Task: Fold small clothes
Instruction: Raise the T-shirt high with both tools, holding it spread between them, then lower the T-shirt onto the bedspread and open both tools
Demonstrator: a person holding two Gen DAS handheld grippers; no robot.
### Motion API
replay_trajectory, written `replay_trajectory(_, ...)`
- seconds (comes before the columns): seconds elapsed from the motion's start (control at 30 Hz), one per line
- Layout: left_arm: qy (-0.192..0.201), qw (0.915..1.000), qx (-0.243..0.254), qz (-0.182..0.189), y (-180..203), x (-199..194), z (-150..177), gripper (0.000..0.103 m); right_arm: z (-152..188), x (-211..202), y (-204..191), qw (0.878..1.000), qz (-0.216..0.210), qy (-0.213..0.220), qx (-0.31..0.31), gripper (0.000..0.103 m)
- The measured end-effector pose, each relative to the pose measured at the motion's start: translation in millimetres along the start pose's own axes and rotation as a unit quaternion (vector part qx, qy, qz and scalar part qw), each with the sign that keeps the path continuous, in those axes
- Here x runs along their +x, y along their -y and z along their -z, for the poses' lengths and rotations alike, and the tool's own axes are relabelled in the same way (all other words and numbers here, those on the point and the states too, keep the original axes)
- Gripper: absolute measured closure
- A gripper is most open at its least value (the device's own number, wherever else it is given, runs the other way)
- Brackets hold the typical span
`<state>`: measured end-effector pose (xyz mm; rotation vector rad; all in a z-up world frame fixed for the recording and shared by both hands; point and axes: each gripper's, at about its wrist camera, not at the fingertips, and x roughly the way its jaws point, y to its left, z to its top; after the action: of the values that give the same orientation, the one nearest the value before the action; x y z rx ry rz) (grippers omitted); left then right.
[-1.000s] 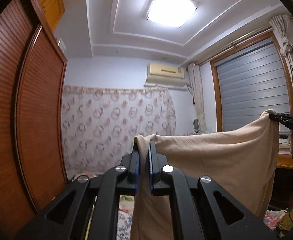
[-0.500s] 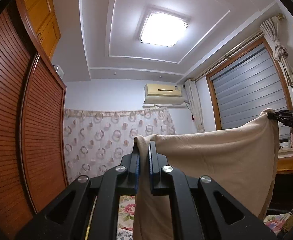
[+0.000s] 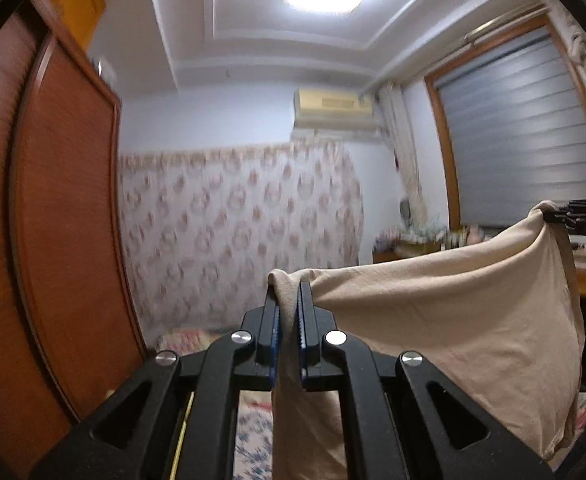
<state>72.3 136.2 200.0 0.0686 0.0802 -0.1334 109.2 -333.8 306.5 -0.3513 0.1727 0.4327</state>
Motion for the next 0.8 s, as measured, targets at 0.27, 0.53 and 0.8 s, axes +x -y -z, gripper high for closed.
replay_trajectory(0.27, -0.104, 0.9942, -0.026, 0.001, -9.9, 137.5, 95.4, 0.100, 104.0, 150.8, 17.3, 0.995, -0.027, -0.094, 0.036, 0.094)
replay_trajectory(0.53, -0.183, 0.9829, -0.019, 0.000, 3.7, 239.7, 141.4, 0.100, 158.2, 272.5, 39.6, 0.981, -0.034, -0.175, 0.071, 0.094)
replay_trajectory(0.8, -0.243, 0.9700, 0.001, -0.007, 10.4, 298.9, 178.8, 0.099, 205.5, 352.5, 48.3, 0.966, -0.042, -0.241, 0.082, 0.094)
